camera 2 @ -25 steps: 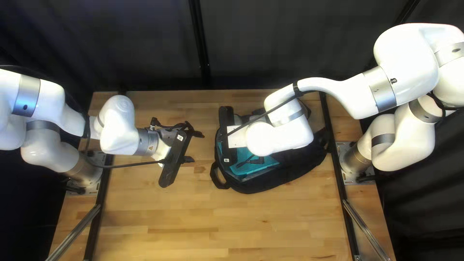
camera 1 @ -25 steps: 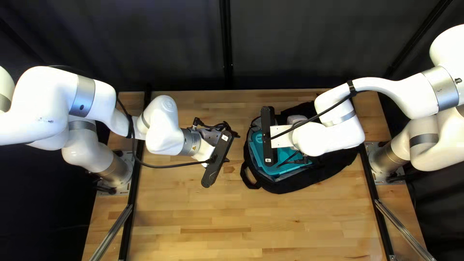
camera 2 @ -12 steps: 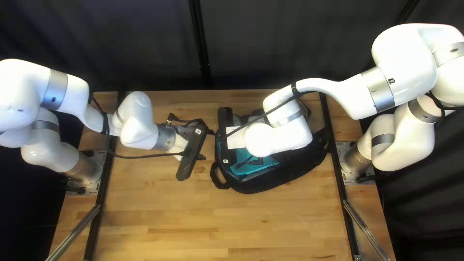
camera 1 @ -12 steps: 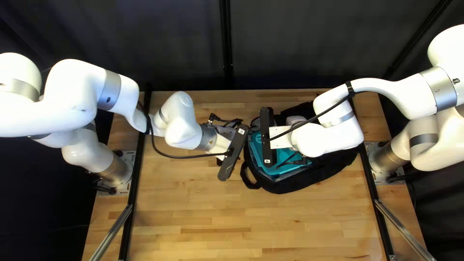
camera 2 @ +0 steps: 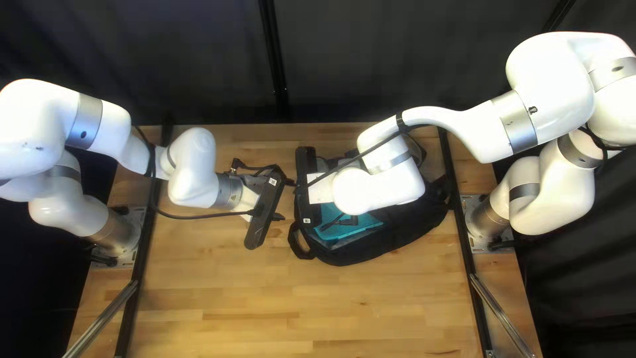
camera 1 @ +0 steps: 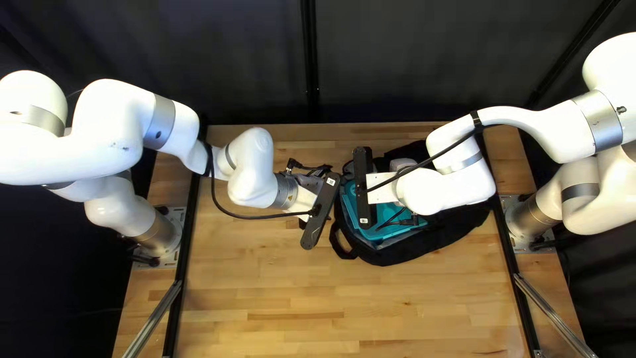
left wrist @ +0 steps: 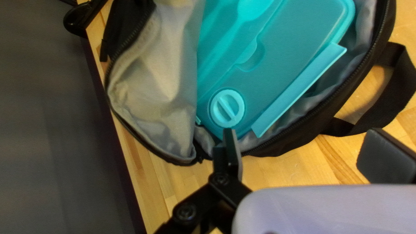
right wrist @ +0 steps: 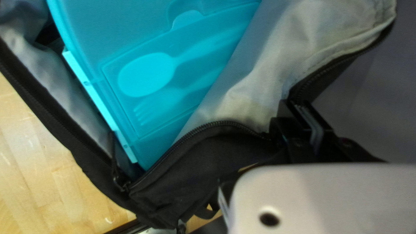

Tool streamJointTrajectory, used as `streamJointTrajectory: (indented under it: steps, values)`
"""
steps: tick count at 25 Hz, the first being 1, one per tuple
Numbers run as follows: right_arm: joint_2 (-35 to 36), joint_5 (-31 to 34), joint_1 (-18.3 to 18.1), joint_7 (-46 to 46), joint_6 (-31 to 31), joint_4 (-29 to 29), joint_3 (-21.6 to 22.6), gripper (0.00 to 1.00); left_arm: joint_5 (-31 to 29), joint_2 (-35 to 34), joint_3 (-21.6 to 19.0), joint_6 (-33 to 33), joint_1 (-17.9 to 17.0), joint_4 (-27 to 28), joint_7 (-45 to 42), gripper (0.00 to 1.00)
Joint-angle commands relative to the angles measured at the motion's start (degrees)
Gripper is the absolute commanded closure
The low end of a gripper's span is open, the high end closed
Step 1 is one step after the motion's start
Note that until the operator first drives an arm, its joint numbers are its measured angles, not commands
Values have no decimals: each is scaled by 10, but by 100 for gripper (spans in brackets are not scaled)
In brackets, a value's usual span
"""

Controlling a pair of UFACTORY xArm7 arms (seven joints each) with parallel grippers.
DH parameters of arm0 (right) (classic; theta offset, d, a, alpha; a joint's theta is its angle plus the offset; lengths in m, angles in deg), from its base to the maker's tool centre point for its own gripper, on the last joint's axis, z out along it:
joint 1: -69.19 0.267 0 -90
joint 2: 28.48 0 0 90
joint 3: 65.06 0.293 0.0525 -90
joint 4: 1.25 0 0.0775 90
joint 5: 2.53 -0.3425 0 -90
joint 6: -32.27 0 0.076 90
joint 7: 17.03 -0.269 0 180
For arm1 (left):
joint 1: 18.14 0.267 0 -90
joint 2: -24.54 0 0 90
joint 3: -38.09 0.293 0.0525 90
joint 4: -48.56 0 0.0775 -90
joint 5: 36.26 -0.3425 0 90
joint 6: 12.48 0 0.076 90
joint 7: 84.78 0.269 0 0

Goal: Remove a lunch box from a kids backpack

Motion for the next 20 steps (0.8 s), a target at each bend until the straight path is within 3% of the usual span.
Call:
streamJointTrajectory:
  steps: [1, 10, 20]
  values:
    - [1, 0, 0, -1, 0, -1, 0, 100, -41, 14, -4, -10, -3, 16, -46, 0]
    - [-1, 0, 1, -1, 1, -2, 1, 100, -186, 39, -22, -57, -9, 26, -216, 0]
    - [6, 2, 1, -3, 1, -6, 1, 100, -208, 24, -33, -100, -16, 15, -261, 0]
